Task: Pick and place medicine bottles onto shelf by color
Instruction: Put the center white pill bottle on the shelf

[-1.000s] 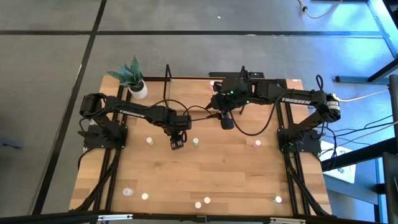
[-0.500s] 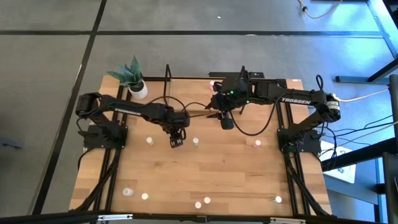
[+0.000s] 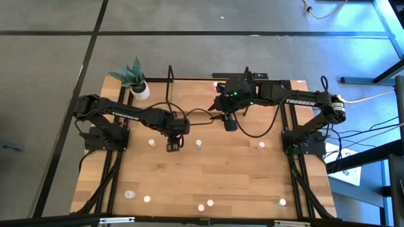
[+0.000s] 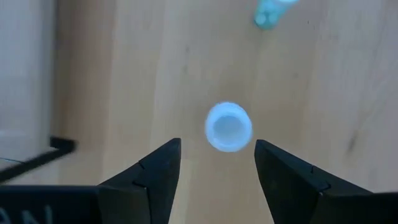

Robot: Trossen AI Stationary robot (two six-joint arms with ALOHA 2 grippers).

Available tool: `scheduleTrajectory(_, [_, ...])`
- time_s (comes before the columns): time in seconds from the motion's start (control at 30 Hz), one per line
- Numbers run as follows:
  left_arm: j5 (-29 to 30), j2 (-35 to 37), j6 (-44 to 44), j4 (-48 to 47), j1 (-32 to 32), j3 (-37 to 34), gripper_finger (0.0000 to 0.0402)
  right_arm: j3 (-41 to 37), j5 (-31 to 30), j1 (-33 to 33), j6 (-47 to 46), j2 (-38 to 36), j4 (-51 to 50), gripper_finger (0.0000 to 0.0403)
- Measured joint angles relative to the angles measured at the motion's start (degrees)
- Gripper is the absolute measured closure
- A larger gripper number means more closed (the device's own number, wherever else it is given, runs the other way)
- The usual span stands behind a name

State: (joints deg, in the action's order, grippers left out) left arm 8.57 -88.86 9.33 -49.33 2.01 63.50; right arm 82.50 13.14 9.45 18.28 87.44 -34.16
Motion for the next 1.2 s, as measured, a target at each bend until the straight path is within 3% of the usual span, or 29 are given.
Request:
scheduleTrajectory(0.17, [-1.0,0.0,-1.0,0.1,-0.3,0.0,0.0197,0.0,0.0,0.0,0.0,0.0,0.0,0.0224])
scheduleTrajectory(0.6, [-2.0,0.0,-4.7,1.4,-0.6,0.0,0.0108,0.0,0.0,0.0,0.0,0.0,0.0,0.0224])
scheduleTrajectory(0.9, [-2.9,0.0,-6.7,3.4,-2.1,-1.8,0.0101,0.0,0.0,0.0,0.0,0.0,0.0,0.0224])
scheduleTrajectory(1.2, [-5.1,-0.1,-4.5,13.6,-2.1,-8.5,0.0101,0.0,0.0,0.0,0.0,0.0,0.0,0.0224])
